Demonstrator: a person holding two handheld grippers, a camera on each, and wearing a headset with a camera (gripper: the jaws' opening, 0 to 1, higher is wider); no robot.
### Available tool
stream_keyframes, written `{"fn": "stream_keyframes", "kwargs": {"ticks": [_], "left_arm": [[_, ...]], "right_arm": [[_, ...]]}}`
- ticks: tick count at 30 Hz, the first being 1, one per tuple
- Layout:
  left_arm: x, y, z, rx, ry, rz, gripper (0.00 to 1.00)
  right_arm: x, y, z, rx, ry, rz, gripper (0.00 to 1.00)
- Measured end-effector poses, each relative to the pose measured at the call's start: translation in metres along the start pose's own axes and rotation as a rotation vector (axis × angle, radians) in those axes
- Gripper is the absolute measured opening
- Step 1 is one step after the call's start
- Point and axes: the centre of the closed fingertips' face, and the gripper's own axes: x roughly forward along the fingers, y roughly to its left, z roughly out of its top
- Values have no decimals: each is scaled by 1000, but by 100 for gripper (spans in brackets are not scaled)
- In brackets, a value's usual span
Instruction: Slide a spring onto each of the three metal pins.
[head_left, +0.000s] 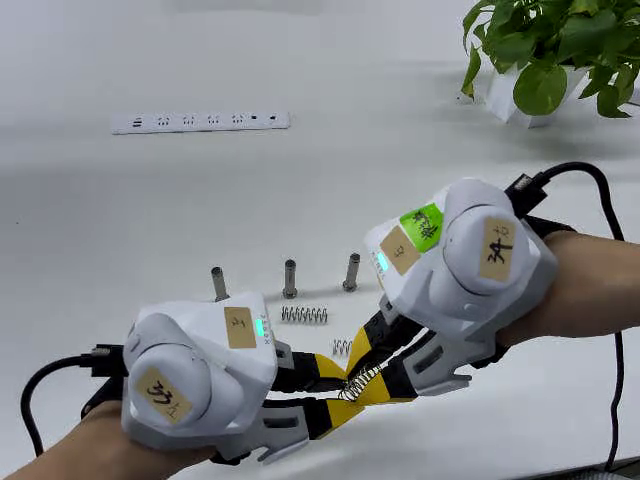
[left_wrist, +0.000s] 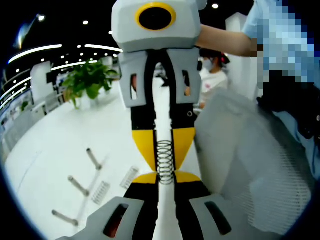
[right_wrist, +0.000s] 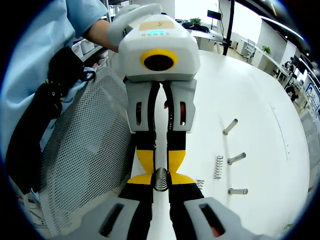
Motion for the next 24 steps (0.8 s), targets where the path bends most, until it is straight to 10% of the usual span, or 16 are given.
{"fn": "stream_keyframes", "kwargs": {"ticks": [7,24], "left_arm": [[-5,7,0,-18,-25,56,14],[-40,50,-27,-157,-47,294,61]], "right_arm": [[1,-4,-1,-10,3,-6,12],[3,-17,-4,-46,40,3,12]]}}
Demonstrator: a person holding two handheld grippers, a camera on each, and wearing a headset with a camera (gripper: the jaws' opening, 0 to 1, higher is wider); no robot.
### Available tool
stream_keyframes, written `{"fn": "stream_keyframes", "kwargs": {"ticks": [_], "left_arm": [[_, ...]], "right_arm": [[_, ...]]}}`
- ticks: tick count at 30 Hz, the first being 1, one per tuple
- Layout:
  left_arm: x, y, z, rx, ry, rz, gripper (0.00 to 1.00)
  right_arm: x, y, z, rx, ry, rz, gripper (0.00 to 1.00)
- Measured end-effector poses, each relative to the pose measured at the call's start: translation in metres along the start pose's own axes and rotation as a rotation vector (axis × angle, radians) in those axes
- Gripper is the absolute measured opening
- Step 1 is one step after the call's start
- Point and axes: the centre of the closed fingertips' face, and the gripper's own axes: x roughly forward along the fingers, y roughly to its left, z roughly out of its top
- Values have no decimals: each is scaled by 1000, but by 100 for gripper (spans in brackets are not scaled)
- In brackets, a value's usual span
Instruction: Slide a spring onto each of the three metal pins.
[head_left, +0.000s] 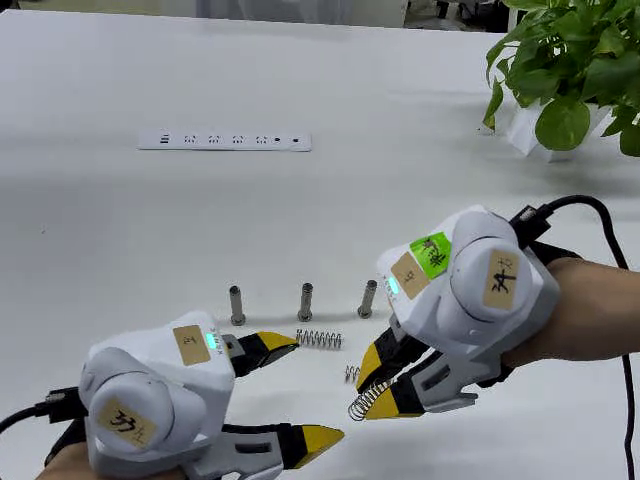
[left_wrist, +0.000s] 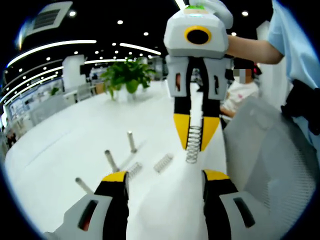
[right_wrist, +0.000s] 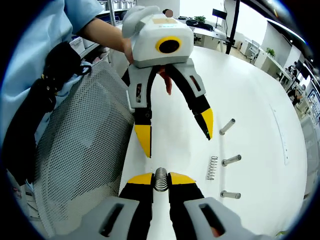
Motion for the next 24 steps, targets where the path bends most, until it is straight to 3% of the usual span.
{"fn": "stream_keyframes", "kwargs": {"ticks": [8,11,20,24], "left_arm": [[-15,26,-12,-64,-7,134,89],[-21,37,-20,-79,17,190,100],[-34,50,-27,-106,14,228,100],[-36,50,-36,-88,46,230,100]], "right_arm": [[1,-10,4,-22,16,2,12],[2,-13,4,-43,42,8,12],[3,-31,14,-88,75,19,12],[3,-45,19,-118,100,25,12]]}}
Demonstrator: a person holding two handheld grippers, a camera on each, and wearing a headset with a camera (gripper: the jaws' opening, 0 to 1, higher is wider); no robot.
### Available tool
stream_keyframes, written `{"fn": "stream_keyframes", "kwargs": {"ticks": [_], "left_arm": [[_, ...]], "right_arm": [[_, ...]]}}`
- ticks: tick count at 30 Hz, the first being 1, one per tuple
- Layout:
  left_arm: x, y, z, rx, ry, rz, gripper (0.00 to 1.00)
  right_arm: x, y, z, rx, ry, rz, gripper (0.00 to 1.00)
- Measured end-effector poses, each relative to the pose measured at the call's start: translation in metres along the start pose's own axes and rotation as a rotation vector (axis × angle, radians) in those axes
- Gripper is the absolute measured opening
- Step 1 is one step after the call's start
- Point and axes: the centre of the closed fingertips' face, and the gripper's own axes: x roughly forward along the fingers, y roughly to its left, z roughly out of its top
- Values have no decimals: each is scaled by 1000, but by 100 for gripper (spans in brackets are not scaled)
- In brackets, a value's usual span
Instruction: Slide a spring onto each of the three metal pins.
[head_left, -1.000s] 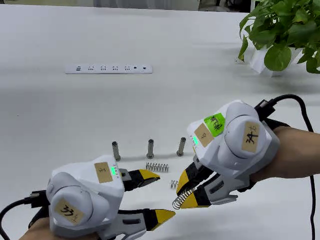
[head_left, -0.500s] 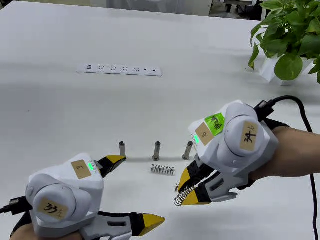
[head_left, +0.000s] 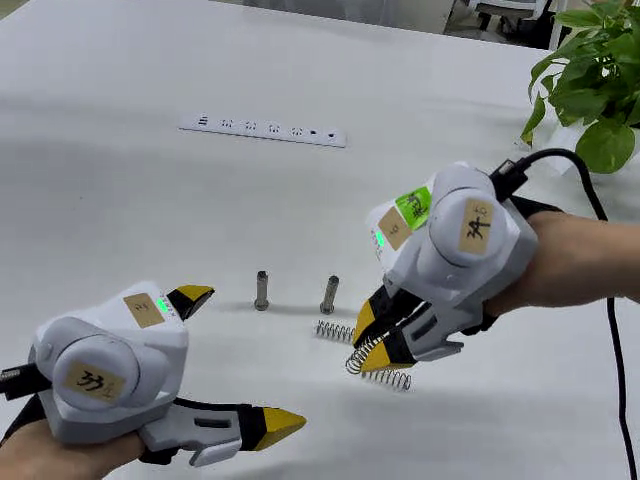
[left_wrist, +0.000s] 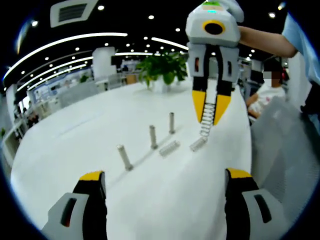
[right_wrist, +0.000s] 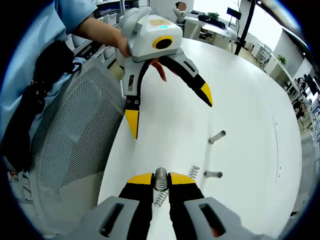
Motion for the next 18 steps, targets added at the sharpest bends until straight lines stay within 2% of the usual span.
{"fn": "stream_keyframes", "kwargs": {"ticks": [4,18], "left_arm": [[-2,-1,-4,-8,8,-5,100],[-5,4,-4,-27,1,7,100]], "right_arm": [[-3,-13,6,-20,13,1,12],[-3,-54,26,-108,62,-5,12]]}}
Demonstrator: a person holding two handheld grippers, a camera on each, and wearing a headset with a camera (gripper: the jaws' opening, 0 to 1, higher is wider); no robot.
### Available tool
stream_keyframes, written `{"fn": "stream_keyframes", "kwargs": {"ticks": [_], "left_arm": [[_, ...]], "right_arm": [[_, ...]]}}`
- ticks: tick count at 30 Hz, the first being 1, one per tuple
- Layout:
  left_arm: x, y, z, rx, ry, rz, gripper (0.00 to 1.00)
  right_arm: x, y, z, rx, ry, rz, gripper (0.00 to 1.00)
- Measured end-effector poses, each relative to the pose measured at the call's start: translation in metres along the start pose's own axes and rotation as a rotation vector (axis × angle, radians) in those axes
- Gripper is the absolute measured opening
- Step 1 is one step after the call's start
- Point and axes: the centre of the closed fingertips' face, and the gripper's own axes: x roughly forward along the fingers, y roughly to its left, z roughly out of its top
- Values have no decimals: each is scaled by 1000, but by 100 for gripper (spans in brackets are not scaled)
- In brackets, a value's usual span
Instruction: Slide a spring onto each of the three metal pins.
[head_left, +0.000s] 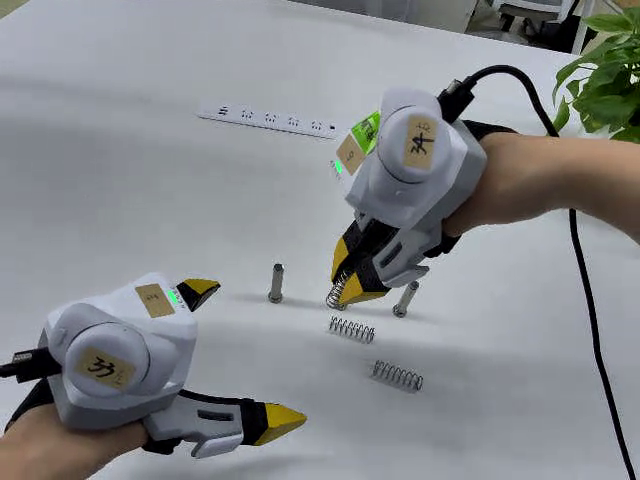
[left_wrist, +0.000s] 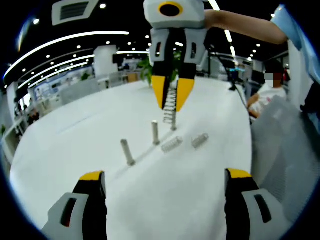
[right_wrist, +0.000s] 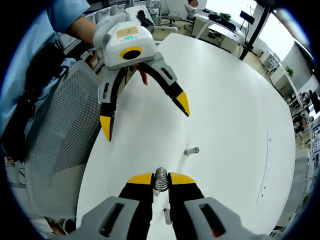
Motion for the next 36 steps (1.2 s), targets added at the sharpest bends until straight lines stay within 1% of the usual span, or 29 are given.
{"fn": "stream_keyframes", "kwargs": {"ticks": [5,7,9,11,18,22,26,30,32,36], "left_arm": [[0,1,0,-7,-3,1,100],[-1,1,0,-10,-3,1,100],[-1,1,-2,-14,0,2,100],[-2,1,-3,-18,1,2,100],[-2,-1,-7,-34,4,4,100],[-2,1,-9,-42,5,7,100],[-2,1,-10,-48,7,8,100],[-2,1,-13,-55,11,8,100],[-2,1,-14,-58,13,8,100],[-1,1,-15,-66,12,8,100]], "right_arm": [[2,-12,3,-29,23,7,12],[4,-16,4,-49,42,9,12],[4,-21,7,-55,43,13,12],[5,-29,8,-62,46,14,12],[10,-45,9,-89,69,13,12],[14,-52,14,-96,62,9,12],[17,-57,18,-120,67,-9,12],[20,-57,21,-121,63,-3,12],[22,-55,21,-127,70,7,12],[29,-57,20,-136,79,6,12]]}}
